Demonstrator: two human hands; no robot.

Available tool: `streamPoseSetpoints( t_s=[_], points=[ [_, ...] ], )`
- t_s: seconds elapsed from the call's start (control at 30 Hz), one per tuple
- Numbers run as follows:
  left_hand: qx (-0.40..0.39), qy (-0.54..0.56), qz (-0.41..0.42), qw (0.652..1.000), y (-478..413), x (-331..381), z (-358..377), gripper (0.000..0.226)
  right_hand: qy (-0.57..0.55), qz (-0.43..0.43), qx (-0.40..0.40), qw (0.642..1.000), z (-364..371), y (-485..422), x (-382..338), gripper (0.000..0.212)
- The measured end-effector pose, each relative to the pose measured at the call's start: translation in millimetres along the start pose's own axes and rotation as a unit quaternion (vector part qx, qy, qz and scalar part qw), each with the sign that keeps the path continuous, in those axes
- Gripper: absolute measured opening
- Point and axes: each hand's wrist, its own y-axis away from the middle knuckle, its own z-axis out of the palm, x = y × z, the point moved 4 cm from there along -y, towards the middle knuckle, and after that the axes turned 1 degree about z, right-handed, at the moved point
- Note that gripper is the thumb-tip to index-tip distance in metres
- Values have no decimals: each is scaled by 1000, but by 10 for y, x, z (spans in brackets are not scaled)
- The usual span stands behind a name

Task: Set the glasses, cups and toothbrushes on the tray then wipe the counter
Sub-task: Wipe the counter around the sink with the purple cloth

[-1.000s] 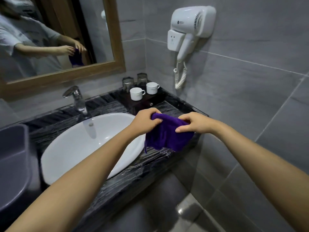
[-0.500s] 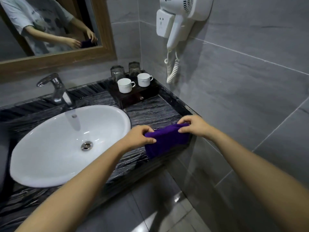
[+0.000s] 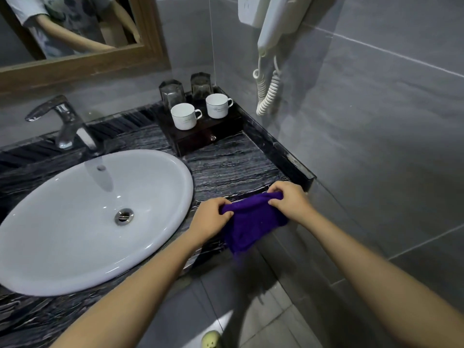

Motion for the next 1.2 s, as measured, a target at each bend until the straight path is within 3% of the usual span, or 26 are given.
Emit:
streamPoseSetpoints(
  t_s=[0.3,0.4,0.47,0.53,0.6,0.73,0.83,0.97,1.2],
  points=[
    [29,-111,17,993,-374,-261,172,28,179,2,67,982,332,-214,9,27],
    [97,-142,49,984,-498,-422,13,35,232,-68,86,967,479,-186,-82,27],
    [134,-206,60,967,-604,-592,-115,47,215,-159,62,962,629,-111,-149,34],
    [103,-258,31,960,-700,-789,-158,60,215,-185,-38,958,848,-24,-130,57],
    [73,-275,9,959,-753,-950,-128,67,235,-169,-87,953,1002,52,-42,74],
    [82,-246,13,966,-765,-1033,-95,69,267,-133,-69,952,1118,110,9,85],
    [98,-228,2,969,-771,-1061,-120,70,260,-80,-16,962,1094,31,-25,81],
    [99,-208,-7,973,-778,-1084,-131,70,234,-8,-16,972,1137,-169,66,76],
    [101,-177,1,979,-780,-1062,-137,66,232,5,-6,973,1021,-670,-35,73]
  ],
)
